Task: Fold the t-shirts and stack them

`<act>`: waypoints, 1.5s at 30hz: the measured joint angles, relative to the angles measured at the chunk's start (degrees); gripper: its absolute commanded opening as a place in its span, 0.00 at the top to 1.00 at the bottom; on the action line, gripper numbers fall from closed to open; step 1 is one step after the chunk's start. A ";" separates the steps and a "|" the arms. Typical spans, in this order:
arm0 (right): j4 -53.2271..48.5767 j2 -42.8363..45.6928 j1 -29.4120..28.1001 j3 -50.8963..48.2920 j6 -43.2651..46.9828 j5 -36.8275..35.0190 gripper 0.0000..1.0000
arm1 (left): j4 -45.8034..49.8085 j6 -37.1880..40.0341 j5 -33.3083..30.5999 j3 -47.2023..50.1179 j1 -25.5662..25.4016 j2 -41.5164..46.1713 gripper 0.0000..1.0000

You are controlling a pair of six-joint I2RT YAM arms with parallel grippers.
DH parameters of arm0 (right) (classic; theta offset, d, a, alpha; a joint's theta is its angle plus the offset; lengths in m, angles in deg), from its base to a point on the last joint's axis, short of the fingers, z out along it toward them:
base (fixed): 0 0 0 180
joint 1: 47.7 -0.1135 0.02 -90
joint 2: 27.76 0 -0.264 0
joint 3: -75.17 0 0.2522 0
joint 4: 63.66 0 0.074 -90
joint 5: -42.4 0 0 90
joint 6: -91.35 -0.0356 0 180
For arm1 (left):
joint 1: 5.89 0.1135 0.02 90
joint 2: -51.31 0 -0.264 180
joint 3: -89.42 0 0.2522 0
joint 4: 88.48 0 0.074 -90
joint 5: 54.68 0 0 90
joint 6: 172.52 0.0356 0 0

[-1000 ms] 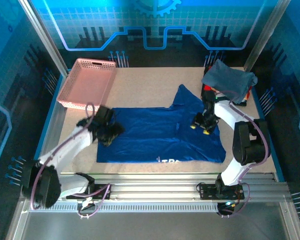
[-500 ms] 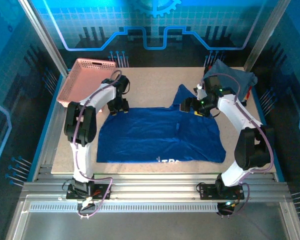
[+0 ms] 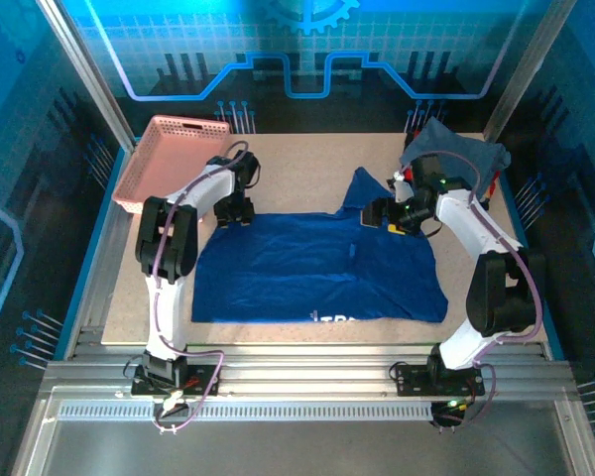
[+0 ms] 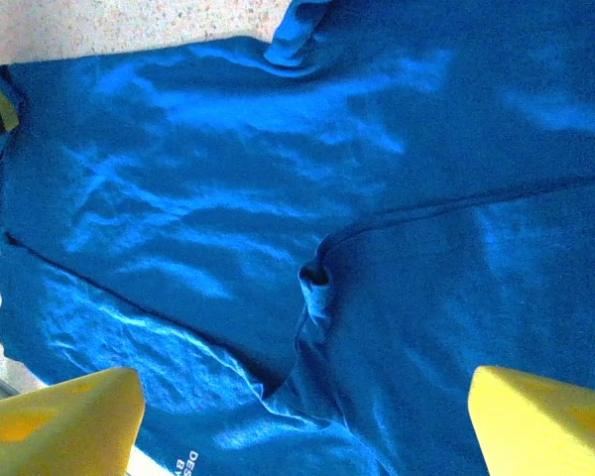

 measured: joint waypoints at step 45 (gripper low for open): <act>-12.39 -51.19 -2.16 63.45 -8.13 -7.13 0.37 | -5.73 5.68 2.64 6.23 1.73 9.94 0.64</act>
